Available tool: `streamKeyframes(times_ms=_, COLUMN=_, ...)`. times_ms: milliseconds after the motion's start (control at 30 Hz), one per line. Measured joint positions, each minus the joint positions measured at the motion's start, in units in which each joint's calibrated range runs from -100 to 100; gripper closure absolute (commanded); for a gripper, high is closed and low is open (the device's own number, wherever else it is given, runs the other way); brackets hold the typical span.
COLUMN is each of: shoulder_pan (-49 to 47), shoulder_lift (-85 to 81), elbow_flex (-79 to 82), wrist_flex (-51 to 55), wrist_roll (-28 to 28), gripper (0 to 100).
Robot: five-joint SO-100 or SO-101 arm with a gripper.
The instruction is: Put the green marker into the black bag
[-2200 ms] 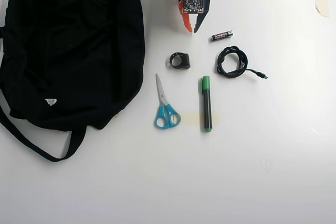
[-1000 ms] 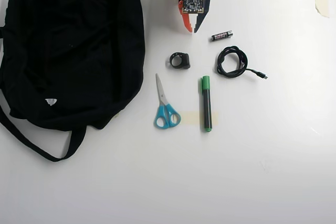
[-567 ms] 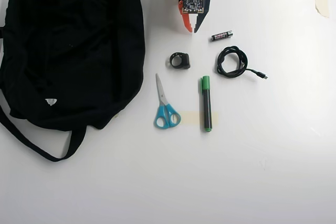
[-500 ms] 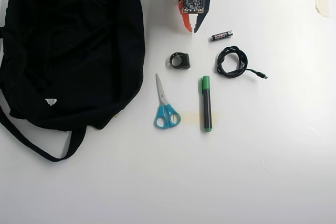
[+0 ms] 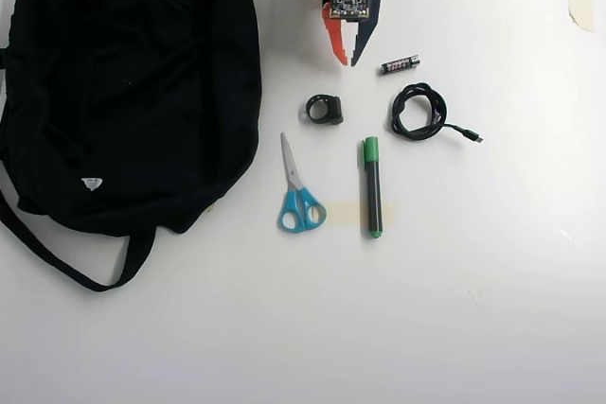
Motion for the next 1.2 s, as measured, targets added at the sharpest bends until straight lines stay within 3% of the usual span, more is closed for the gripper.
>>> streamKeyframes(times_ms=400, shoulder_pan=-1.25, shoulder_lift=3.99, elbow_flex=-6.05, wrist_flex=-13.74, wrist_roll=0.0, gripper=98)
streamKeyframes(times_ms=733, shoulder_pan=-5.73, shoulder_lift=17.85, elbow_flex=-26.73, wrist_flex=-14.77, wrist_roll=0.0, gripper=98)
streamKeyframes(times_ms=1200, shoulder_pan=-5.8, shoulder_lift=35.45, elbow_flex=-44.03, wrist_flex=-18.98, wrist_roll=0.0, gripper=98)
